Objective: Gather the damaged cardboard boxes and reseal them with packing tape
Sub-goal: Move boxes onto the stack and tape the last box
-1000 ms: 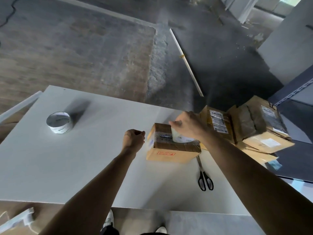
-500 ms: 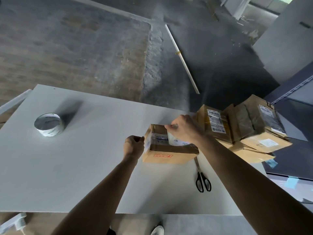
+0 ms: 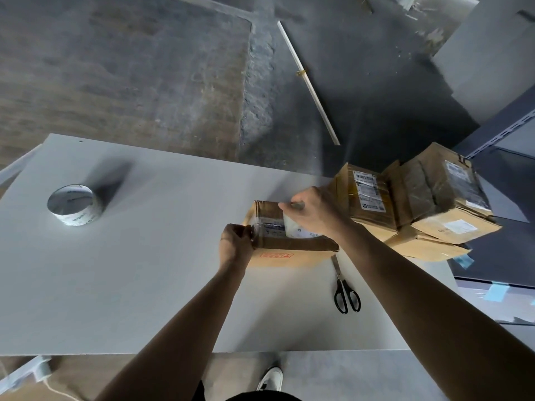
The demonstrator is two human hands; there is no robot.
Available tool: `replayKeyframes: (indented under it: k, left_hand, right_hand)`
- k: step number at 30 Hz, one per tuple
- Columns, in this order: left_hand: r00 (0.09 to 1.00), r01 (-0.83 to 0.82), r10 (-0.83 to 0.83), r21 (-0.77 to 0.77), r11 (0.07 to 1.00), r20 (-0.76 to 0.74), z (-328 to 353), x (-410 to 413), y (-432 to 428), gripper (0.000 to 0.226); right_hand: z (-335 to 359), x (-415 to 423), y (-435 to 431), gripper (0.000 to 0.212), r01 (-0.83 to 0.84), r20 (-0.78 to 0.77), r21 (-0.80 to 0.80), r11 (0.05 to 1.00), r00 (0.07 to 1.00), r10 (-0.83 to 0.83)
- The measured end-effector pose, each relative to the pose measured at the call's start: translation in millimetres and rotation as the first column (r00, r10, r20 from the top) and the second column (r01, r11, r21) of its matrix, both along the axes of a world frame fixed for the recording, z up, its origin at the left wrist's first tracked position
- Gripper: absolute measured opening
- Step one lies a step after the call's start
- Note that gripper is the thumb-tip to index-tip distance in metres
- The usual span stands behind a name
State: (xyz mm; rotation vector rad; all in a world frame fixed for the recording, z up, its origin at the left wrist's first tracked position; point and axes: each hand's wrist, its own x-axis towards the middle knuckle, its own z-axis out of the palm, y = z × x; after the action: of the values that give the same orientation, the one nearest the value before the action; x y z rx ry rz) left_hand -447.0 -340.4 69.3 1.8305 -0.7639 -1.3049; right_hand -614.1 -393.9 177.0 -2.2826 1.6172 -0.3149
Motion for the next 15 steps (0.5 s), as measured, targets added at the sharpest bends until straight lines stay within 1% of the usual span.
replayKeyframes:
  k: [3,6,8,10,12,14,15]
  left_hand:
    - [0.998,-0.011,0.016,0.066,0.998,-0.067,-0.9,2.0,2.5,0.029]
    - [0.974,-0.003,0.054,0.223,0.975,-0.220,-0.1,8.6,3.8,0.048]
    - [0.959,0.039,0.047,0.292,0.956,-0.280,1.7,11.1,3.7,0.052]
    - [0.963,0.062,0.025,0.311,0.948,-0.270,1.6,14.5,2.1,0.057]
    - [0.983,0.064,-0.010,0.287,0.956,-0.185,0.8,17.7,-1.6,0.061]
    - [0.996,0.040,-0.023,0.202,0.979,-0.082,4.5,18.8,-6.0,0.057]
    - [0.998,0.043,-0.037,0.117,0.992,-0.053,8.2,17.0,-7.6,0.059]
  right_hand:
    - [-0.9,0.2,0.3,0.037,0.005,-0.003,0.006,1.000,1.000,-0.005]
    - [-1.6,-0.1,0.5,0.043,0.003,-0.034,-0.009,1.000,0.999,-0.003]
    - [-2.6,1.1,-1.1,0.046,0.001,-0.035,-0.008,1.000,0.999,-0.001]
    - [-2.7,2.1,-1.3,0.048,0.011,-0.030,0.000,1.000,0.999,-0.011]
    - [-1.9,1.7,-1.4,0.047,0.008,-0.021,0.000,1.000,1.000,-0.008]
    - [-1.2,1.1,-0.9,0.045,0.009,-0.016,0.005,1.000,1.000,-0.008]
    - [-0.8,0.9,0.0,0.045,0.011,-0.013,-0.001,1.000,1.000,-0.011]
